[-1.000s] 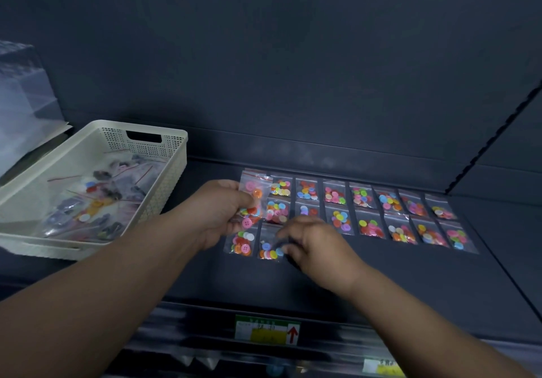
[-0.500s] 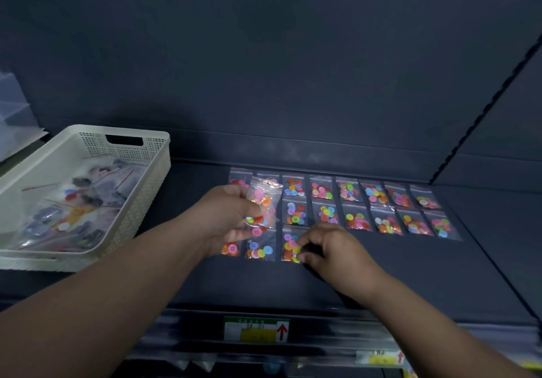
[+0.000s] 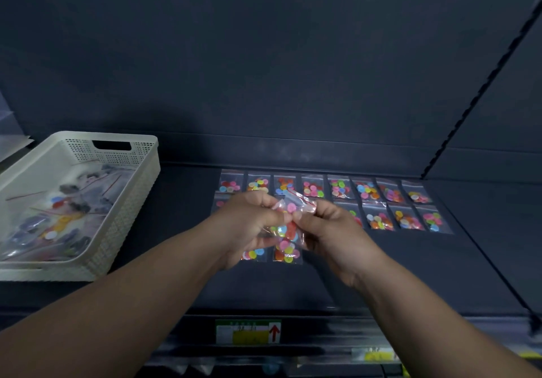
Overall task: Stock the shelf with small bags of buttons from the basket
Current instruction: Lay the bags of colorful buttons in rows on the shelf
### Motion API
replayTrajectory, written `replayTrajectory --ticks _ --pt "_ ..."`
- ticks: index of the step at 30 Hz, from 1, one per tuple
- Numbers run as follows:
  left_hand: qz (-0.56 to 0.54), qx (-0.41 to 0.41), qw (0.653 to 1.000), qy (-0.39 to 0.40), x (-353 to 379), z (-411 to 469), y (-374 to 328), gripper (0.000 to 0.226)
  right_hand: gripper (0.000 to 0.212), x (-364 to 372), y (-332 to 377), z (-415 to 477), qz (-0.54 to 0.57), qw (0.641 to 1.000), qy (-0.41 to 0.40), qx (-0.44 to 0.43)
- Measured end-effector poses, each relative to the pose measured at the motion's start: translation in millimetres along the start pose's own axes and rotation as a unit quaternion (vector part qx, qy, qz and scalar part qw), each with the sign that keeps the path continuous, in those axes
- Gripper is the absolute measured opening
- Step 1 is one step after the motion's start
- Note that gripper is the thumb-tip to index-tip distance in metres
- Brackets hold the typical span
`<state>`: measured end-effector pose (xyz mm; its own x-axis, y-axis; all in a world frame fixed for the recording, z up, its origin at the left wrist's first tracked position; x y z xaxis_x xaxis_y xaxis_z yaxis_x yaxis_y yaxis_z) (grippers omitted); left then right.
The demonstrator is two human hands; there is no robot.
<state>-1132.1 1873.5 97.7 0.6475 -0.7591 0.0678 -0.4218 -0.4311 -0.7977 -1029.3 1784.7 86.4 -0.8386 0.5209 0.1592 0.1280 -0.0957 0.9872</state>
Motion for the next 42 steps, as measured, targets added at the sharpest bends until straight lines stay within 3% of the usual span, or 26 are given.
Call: replayTrajectory --ticks 6,12,14,18,21,23,26,38,40,42 --pt "-0.051 -0.036 0.998 -0.020 -2.5 9.5 5.1 0.012 0.004 -44.2 3.6 -1.5 -0.081 0.995 -0.047 0.024" --pt "-0.050 -0.036 0.998 -0.027 -2.3 13.0 5.2 0.011 0.021 -81.7 -3.6 -4.7 -0.257 0.964 -0.063 0.013" --pt "-0.048 -0.037 0.998 -0.028 -1.0 13.3 4.6 0.011 0.023 -85.8 -7.6 -3.7 -0.344 0.937 -0.061 0.004" --pt "-0.042 -0.032 0.998 -0.028 -0.4 12.2 3.3 0.011 0.032 -84.4 -1.1 -6.5 -0.548 0.834 -0.045 -0.043" --pt "-0.043 -0.030 0.998 -0.028 -1.6 11.0 2.6 0.011 0.024 -77.4 6.8 -10.8 -0.566 0.814 -0.028 -0.126" --pt "-0.046 -0.029 0.998 -0.032 -3.2 9.3 2.8 0.011 0.007 -68.6 3.0 -12.7 -0.560 0.814 0.025 -0.152" --pt "-0.046 -0.028 0.998 -0.037 -4.3 7.8 3.4 0.011 0.008 -60.3 -8.7 -14.4 -0.557 0.814 0.079 -0.143" --pt "-0.041 -0.027 0.998 -0.029 0.9 2.5 3.1 0.011 0.006 -49.7 -10.4 -12.3 -0.561 0.810 0.075 -0.153" --pt "-0.032 -0.026 0.999 -0.023 4.7 1.0 2.3 0.016 0.009 -50.4 -1.0 -13.2 -0.491 0.857 0.037 -0.151" --pt "-0.017 -0.020 1.000 -0.018 10.1 0.0 0.5 0.016 0.011 -45.4 8.1 -14.6 -0.319 0.940 0.017 -0.122"
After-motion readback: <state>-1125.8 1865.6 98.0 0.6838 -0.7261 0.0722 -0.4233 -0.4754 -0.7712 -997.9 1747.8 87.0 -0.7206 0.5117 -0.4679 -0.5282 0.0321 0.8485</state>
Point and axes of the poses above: each hand's wrist, its own z-axis towards the middle knuckle, its own x-axis out of the palm, y = z × x, the point moved 6 cm from there along z, towards the middle knuckle, and after that the axes turned 15 degrees about -x, right-handed, at the moved point
